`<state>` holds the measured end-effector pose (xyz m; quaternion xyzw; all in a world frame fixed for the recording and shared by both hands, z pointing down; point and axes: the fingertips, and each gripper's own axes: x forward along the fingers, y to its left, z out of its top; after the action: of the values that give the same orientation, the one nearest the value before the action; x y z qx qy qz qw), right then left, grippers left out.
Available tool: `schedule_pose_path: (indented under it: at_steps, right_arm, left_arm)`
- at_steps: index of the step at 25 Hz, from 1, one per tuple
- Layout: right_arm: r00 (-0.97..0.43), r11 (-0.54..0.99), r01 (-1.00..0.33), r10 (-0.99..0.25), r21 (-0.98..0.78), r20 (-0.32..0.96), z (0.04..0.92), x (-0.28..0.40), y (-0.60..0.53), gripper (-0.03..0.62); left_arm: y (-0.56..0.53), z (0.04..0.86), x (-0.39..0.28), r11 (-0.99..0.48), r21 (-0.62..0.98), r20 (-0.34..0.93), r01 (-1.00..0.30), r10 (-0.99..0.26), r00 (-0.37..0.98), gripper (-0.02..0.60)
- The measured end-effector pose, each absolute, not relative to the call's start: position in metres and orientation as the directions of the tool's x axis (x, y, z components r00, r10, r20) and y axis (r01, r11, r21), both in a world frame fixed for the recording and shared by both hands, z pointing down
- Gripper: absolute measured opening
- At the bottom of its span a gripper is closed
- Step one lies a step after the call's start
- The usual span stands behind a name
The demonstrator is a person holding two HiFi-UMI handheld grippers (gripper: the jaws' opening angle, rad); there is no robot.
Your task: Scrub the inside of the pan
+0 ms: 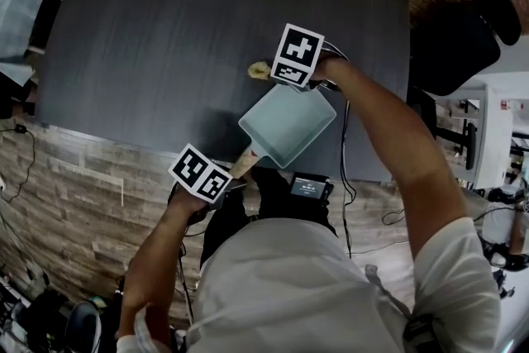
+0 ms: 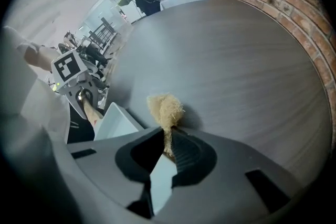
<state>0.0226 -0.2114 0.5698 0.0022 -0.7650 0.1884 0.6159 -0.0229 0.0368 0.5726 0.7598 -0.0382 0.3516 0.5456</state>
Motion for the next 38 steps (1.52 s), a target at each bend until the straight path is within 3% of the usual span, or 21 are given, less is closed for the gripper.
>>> schedule_pose_path:
  at_steps: [19,38]
  right_arm:
    - [-0.256,0.905,-0.178,0.337,-0.387,0.906,0.563,-0.029,-0.149,0.043]
    - [-0.269,0.951,-0.074,0.270,-0.300,0.924,0.564,-0.073,-0.102,0.043]
  left_arm:
    - [0.033,0.574,-0.012,-0.402,0.786,0.590,-0.469,0.264,0.763,0.063]
    - [0.027,0.575,0.005,-0.386,0.777,0.596,-0.497,0.200,0.777,0.063]
